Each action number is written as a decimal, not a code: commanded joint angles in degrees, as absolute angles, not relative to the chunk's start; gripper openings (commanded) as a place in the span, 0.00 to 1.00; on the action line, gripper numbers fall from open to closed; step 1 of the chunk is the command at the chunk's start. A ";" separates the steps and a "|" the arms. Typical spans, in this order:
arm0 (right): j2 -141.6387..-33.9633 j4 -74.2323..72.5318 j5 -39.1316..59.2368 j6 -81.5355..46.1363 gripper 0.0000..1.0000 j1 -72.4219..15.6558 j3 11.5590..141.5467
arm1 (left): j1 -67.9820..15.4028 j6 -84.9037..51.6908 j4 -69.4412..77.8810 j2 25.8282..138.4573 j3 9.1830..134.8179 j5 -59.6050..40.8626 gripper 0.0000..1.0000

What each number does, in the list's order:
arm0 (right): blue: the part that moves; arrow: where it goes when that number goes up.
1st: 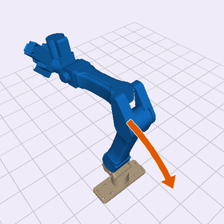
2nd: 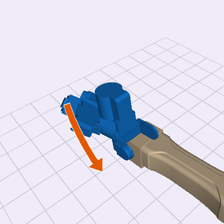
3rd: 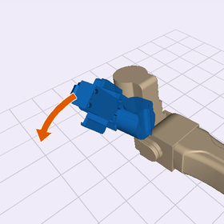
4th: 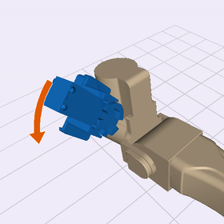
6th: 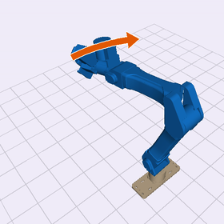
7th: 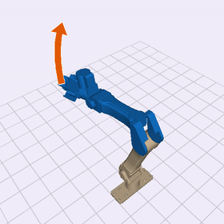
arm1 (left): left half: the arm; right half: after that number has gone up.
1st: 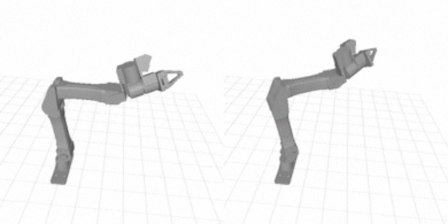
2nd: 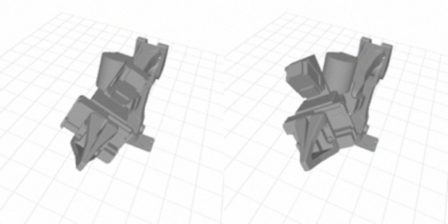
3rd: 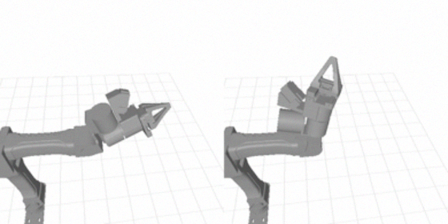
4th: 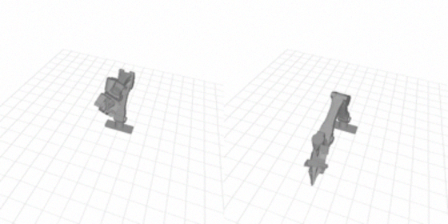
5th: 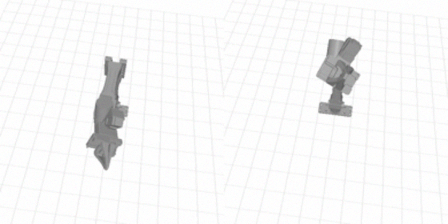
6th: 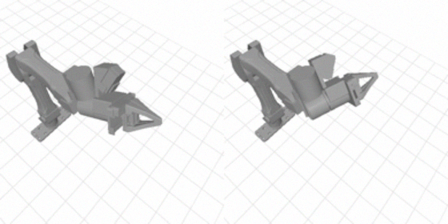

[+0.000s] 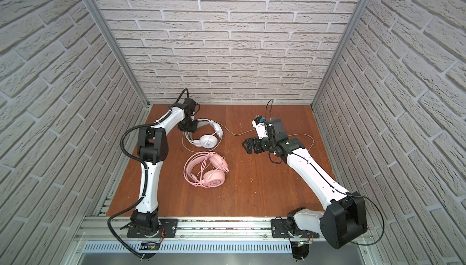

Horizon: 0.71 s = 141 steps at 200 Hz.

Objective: Wrap the headphones
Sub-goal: 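Close the left gripper on the white headset's headband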

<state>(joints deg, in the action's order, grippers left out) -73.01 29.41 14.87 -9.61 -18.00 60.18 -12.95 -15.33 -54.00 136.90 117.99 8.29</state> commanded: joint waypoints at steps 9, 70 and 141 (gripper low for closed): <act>-72.64 28.06 14.84 -9.36 1.00 -18.02 59.23 | -13.04 -18.86 -57.66 135.89 116.29 7.59 0.54; -72.79 27.67 15.29 -9.38 1.00 -17.99 58.80 | -13.02 -21.58 -56.51 134.64 114.60 6.22 0.54; -72.76 28.23 14.40 -8.80 1.00 -18.01 58.62 | -13.28 -23.02 -57.48 136.16 114.52 7.20 0.37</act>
